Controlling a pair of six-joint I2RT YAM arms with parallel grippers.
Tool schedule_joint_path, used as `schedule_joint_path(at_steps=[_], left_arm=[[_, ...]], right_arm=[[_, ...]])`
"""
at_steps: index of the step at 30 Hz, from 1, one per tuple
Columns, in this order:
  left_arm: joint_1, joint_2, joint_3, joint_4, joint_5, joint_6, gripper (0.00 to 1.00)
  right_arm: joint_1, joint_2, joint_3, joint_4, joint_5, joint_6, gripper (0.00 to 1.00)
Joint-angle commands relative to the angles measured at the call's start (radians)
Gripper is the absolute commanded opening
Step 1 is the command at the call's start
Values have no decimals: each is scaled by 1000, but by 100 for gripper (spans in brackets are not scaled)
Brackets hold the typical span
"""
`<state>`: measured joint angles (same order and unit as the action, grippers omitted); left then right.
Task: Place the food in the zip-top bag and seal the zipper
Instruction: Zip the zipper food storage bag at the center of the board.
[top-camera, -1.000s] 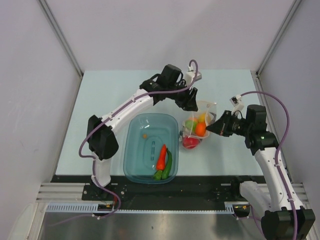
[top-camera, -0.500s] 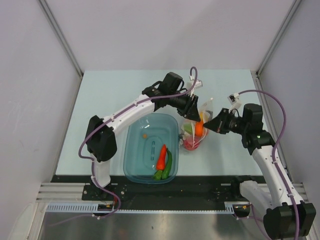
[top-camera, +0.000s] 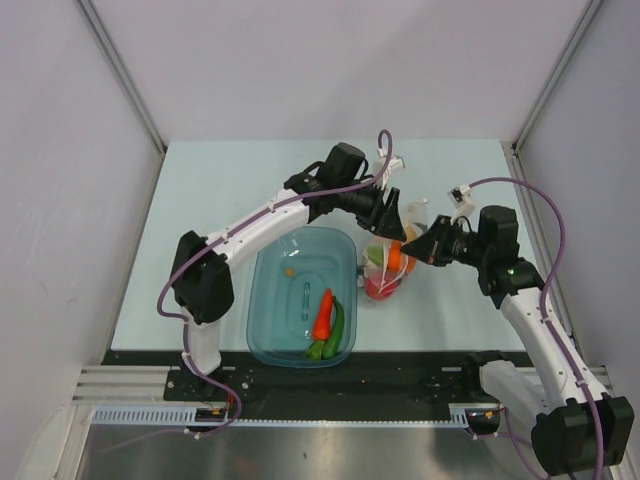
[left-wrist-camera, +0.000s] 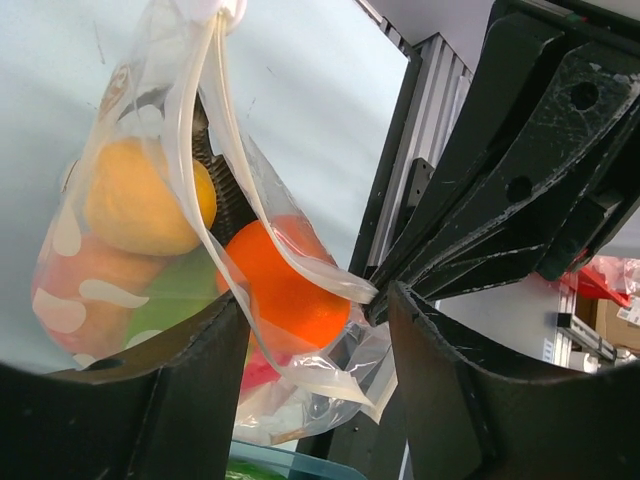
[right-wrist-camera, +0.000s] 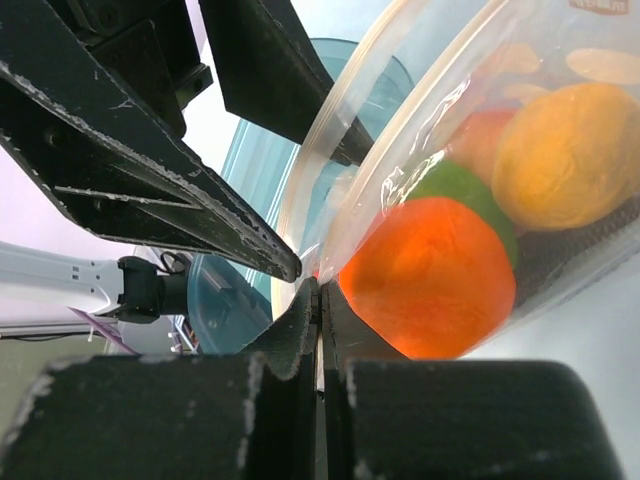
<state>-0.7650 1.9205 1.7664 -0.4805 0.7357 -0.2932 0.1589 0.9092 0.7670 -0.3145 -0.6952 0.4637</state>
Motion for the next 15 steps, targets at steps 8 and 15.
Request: schedule_joint_path(at_steps=[8,15], left_arm=[[-19,34,82,-20,-58,-4,44],[-23,84,137,-43,-35,6,39]], right_arm=[[34,13,14,106,10,1,0],[65,-3,28,89,9,-49,0]])
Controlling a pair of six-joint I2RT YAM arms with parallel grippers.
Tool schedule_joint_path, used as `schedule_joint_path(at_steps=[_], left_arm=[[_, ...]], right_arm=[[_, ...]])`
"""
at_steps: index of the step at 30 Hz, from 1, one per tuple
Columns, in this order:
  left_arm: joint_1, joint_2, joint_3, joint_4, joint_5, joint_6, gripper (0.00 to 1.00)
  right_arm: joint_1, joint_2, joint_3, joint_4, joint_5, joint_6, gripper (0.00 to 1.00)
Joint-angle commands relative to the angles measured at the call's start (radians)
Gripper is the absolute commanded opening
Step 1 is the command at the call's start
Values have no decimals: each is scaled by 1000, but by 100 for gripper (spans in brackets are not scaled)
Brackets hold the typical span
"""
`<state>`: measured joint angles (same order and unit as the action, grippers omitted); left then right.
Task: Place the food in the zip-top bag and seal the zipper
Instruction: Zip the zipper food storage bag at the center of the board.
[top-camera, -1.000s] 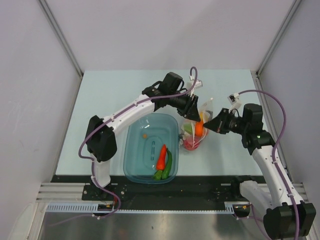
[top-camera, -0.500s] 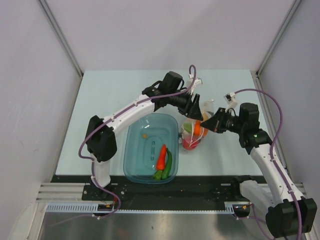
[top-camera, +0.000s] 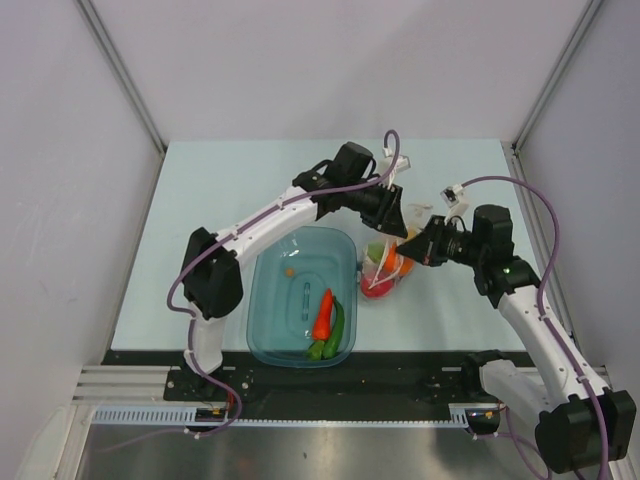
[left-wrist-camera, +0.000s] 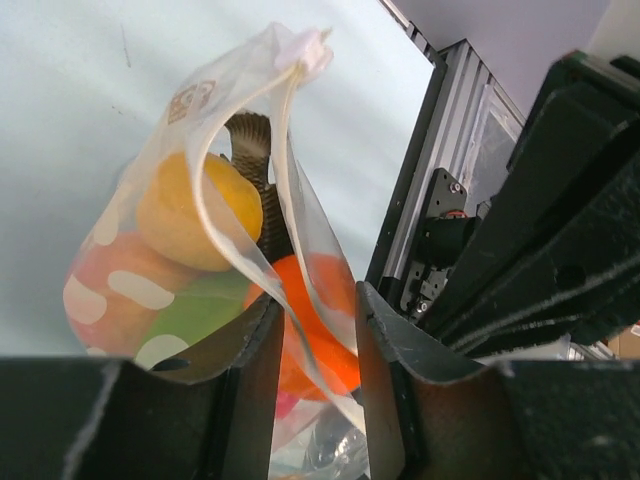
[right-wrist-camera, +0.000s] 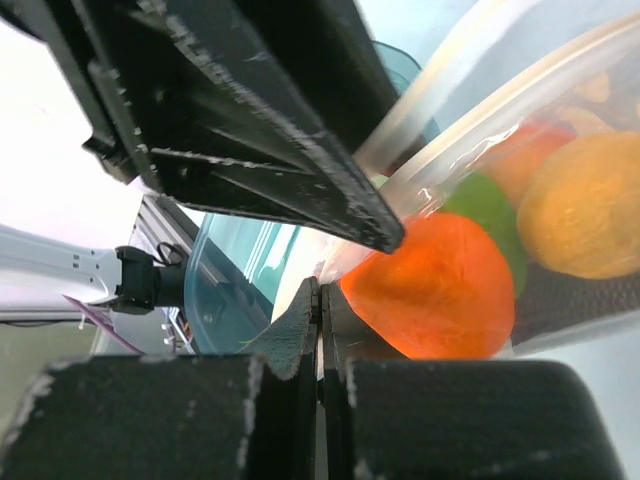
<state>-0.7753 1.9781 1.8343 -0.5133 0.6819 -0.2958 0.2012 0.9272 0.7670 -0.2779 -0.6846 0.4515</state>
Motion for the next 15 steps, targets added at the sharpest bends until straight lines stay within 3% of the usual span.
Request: schedule_joint_path(at_steps=[1,3,5,7,8,9,10,12,15], left_arm=[[-15,30,85,-16,24,10,38],[-18,47,97,-31,39,27,25],[-18,51,112,-56,56,52,10],[-18,53,132,-95,94,113,1],[-16,53,140,-112,106,136,0],[-16,50,149,-129,119,158,0],[-15,48,164,-164,133,206,0],[-15,45,186,-201,171,263,0],[-16,30,194,-266,223,383,0]], right_arm=[[24,-21,32,52,2,-43,0],[23,-22,37,48,5,-54,0],[23,-27,58,28,3,-79,7],[11,-30,92,-18,-12,-118,30],[-12,-28,136,-83,-22,-144,42],[-31,-28,158,-121,-45,-198,62],[-49,-28,178,-156,-58,-224,70],[-117,-33,239,-268,-98,-316,83],[-193,-62,301,-397,-95,-449,91]])
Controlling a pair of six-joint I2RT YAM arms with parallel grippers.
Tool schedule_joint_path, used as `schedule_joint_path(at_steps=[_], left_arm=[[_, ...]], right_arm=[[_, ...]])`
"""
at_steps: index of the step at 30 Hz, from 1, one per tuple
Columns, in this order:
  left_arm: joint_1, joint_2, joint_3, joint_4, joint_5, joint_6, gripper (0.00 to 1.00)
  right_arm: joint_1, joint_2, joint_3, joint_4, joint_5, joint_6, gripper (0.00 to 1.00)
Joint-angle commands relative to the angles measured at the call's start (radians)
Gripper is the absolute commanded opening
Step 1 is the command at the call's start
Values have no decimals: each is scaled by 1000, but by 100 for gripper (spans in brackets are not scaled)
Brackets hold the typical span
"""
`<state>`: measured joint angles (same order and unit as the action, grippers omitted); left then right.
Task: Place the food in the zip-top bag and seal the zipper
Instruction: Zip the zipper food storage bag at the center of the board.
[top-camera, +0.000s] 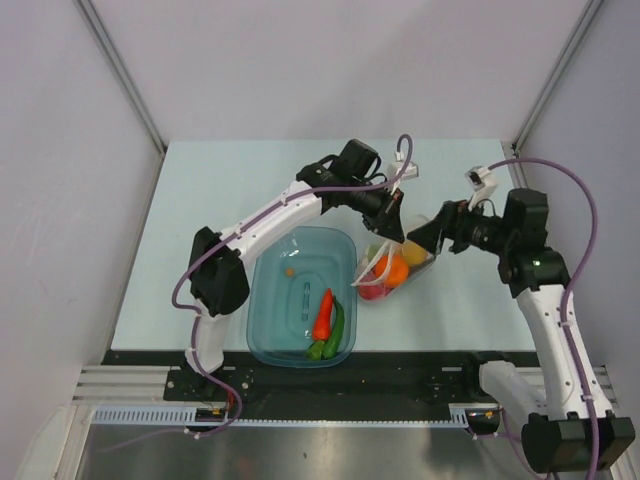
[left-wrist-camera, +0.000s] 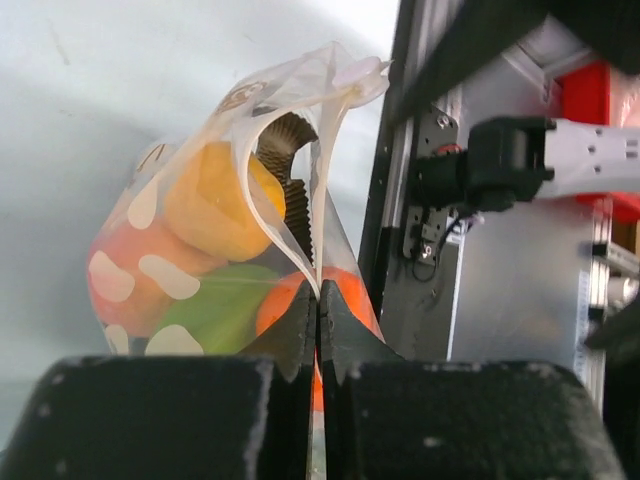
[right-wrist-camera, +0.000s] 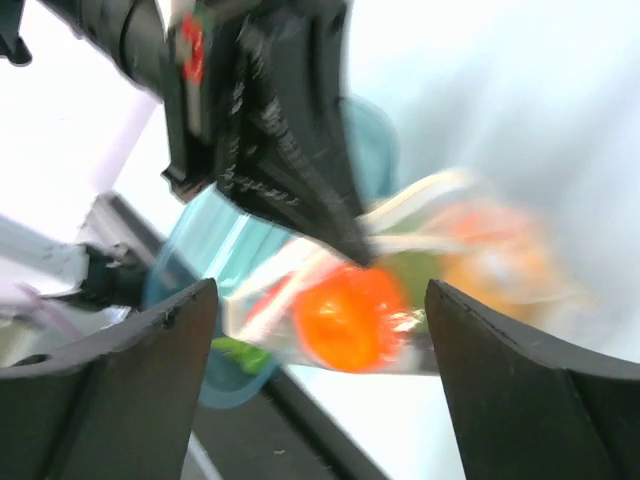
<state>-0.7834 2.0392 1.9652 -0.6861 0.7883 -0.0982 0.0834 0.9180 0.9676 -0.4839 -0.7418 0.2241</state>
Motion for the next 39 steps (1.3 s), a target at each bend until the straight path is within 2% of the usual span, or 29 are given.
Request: schedule_joint_path(at_steps=[1,4,8,11,17,19,26,30,33,34,39], left_arm=[[-8,-37,61,-125,138,251,0],[-7,-45,58,-199,178,394,0],[-2,-50,31,-253,230,544,0],[-2,-59,3,-282,256,684,0],[-5,-51,12,-338,270,836,0],[-13,-50,17,-369,267,882,0],[-25,-54,17,-403,299,905,0],[-25,-54,17,-377,305,869,0],[-25,-51,20,-346,307,826,0],[-25,-51,21,-345,305,819,0],[-25,-50,23,-349,308,818,0]], right_arm=[[-115,-63,106,-252,-37,-277,93],[-184,-113,105,-355,-47,-452,95],[-227,-192,40,-398,-82,-641,85],[-247,-296,-42,-377,-142,-773,81],[-247,-358,-141,-274,-191,-861,66],[-247,-360,-151,-216,-199,-865,64],[-231,-326,-175,-139,-268,-954,58],[-160,-291,-167,-131,-266,-993,57],[-99,-266,-161,-137,-225,-1039,57],[-44,-252,-153,-154,-208,-1055,56],[53,-238,-156,-148,-99,-1111,45]])
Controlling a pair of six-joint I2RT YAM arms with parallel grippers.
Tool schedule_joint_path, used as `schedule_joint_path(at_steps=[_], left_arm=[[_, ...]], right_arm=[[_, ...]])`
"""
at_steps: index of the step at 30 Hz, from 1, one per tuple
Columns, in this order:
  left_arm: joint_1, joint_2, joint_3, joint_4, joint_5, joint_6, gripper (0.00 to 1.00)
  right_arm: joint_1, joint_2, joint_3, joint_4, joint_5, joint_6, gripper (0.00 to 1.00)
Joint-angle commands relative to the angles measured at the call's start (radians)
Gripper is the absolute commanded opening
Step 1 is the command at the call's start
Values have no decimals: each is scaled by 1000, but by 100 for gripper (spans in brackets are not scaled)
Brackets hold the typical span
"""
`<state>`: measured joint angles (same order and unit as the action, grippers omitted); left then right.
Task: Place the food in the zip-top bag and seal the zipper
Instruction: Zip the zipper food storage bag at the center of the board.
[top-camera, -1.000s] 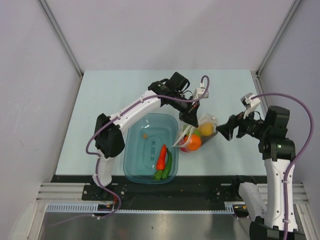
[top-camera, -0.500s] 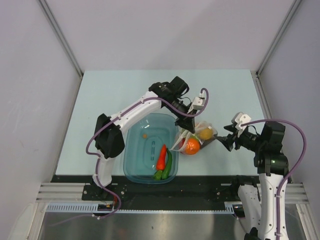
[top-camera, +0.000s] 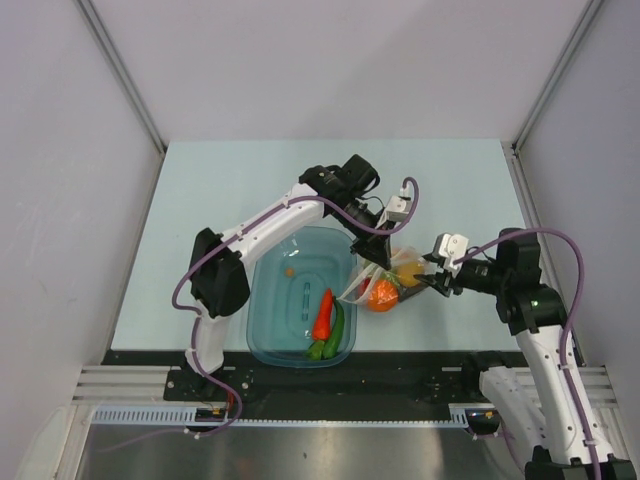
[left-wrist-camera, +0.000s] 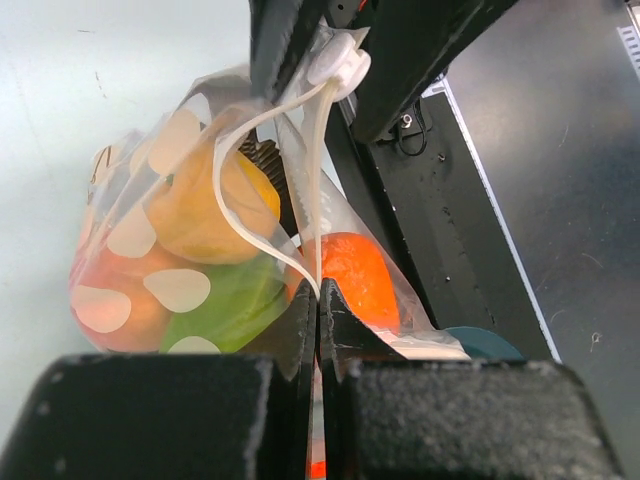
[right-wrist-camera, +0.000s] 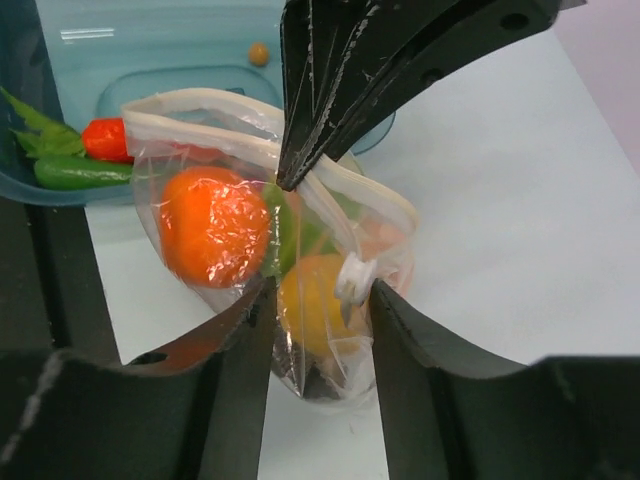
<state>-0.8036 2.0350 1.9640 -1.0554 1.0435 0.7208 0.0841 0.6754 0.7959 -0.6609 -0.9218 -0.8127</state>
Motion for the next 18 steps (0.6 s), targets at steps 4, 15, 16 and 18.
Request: schedule_joint_path(at_steps=[4,15,16,18], left_arm=[[-5,-50,21,-2,62,14,0],[-2,-53,24,24,61,-10,4],[-2,-56,21,46,34,-39,8],[-2,-71,15,127,6,-136,34]], right_arm=[[72,-4,5,26,147,-109,36],[46,-34,2,24,149,-83,2],[45,-33,6,33,144,-66,0],[39,-30,22,49,121,-33,0]])
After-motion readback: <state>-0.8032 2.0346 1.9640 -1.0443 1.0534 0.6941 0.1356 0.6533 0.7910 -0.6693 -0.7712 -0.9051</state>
